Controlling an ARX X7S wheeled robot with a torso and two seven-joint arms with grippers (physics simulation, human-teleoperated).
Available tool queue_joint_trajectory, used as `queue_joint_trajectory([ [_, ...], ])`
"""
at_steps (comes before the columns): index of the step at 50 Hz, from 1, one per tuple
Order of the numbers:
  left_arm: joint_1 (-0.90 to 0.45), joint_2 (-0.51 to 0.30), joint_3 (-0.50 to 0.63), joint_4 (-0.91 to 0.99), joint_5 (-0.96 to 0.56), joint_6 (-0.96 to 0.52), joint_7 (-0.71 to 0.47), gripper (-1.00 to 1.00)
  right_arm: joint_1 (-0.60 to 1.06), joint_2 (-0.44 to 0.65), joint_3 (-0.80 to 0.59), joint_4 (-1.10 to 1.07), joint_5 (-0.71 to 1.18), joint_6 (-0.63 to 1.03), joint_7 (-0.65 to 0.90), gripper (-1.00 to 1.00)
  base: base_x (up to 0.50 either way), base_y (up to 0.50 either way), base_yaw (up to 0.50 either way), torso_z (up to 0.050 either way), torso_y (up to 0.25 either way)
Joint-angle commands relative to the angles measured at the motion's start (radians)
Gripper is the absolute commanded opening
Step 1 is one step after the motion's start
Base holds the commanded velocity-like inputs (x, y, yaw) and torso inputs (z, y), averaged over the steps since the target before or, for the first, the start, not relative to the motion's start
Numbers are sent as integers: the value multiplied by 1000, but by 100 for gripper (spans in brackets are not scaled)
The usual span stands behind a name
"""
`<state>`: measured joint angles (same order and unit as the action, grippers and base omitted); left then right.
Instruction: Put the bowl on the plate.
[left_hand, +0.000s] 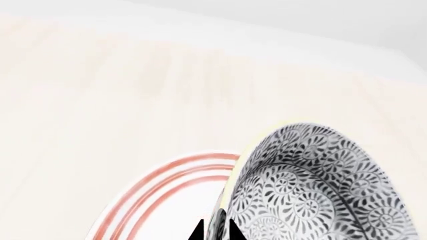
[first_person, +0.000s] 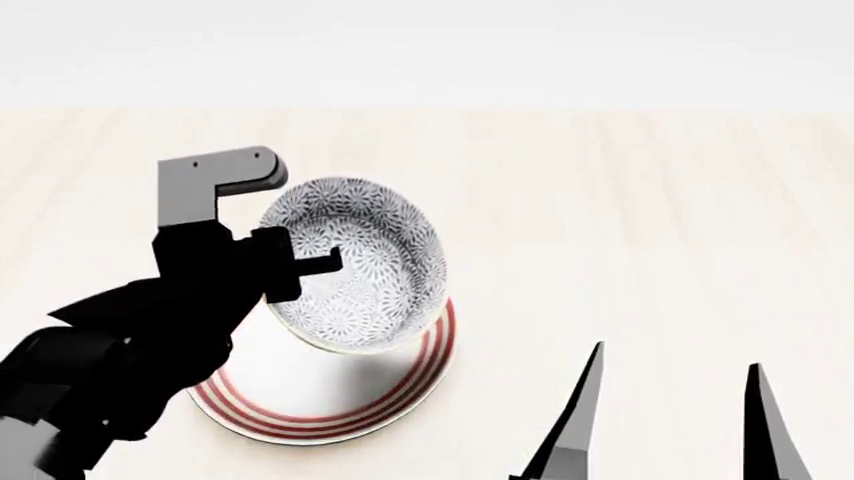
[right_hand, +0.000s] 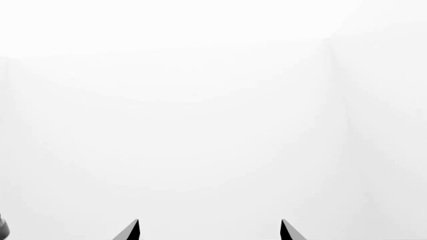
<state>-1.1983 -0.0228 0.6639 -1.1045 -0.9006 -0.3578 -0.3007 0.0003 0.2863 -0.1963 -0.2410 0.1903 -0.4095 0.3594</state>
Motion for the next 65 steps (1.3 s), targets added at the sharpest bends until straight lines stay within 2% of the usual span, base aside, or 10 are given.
queue_joint_trajectory([
  [1, -24, 21, 76, -52, -82, 55, 12, -100, -1, -13, 13, 3, -18, 2, -18, 100, 0, 0, 0, 0, 0],
  [15, -29, 21, 198, -89, -211, 90, 6, -100, 0, -10, 7, 15, -21, -4, -15, 100, 0, 0, 0, 0, 1],
  [54, -46, 22, 645, -171, -645, 226, 14, -100, 1, 0, -10, 24, -20, -7, -5, 100, 0, 0, 0, 0, 0],
  [55, -48, 22, 654, -171, -656, 230, 19, 100, 1, 1, -10, 23, -20, -7, -5, 100, 0, 0, 0, 0, 0],
  [65, -75, 22, 775, -163, -653, 348, 21, 100, 1, 2, -15, 33, -20, -13, -4, 100, 0, 0, 0, 0, 0],
])
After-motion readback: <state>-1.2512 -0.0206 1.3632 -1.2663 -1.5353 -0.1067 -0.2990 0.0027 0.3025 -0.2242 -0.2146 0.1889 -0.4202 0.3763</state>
